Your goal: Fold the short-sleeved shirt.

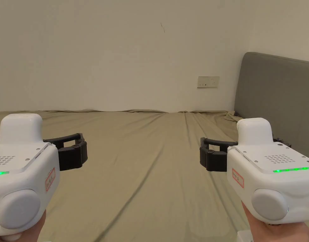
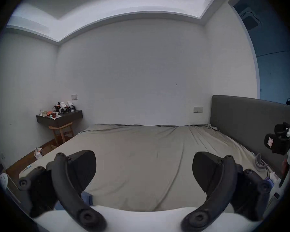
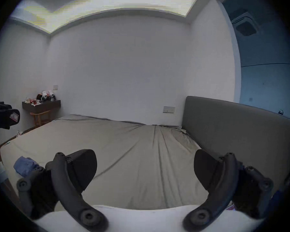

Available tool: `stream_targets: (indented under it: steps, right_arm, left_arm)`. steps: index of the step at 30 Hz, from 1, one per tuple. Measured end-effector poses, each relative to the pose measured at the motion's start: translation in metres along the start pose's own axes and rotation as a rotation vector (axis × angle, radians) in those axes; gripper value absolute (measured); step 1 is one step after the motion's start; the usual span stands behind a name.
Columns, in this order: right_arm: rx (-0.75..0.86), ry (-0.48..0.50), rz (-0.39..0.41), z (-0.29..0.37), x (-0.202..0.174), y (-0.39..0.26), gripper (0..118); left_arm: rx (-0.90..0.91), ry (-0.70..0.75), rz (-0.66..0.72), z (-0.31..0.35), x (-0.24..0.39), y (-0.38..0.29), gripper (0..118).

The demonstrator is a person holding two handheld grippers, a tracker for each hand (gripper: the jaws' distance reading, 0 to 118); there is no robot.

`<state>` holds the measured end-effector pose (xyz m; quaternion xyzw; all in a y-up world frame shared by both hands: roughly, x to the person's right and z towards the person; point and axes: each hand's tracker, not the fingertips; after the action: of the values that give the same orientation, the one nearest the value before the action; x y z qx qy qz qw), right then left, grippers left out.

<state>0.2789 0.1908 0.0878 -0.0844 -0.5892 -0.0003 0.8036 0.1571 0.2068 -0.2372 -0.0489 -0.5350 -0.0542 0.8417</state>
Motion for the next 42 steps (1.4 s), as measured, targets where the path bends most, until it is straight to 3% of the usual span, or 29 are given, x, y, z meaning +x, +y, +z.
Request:
stream_targets:
  steps: [5, 18, 42]
  right_arm:
    - [0.107, -0.042, 0.0, 0.008, 0.003, 0.006, 118]
    - [0.065, -0.026, -0.031, 0.005, 0.011, 0.008, 118]
    - [0.036, 0.003, 0.001, -0.006, -0.01, -0.002, 118]
  left_arm:
    - [-0.008, -0.017, -0.013, -0.005, 0.004, 0.001, 118]
    - [-0.022, 0.006, 0.007, -0.013, -0.002, -0.007, 118]
    - [-0.041, 0.027, 0.031, -0.02, -0.014, -0.015, 118]
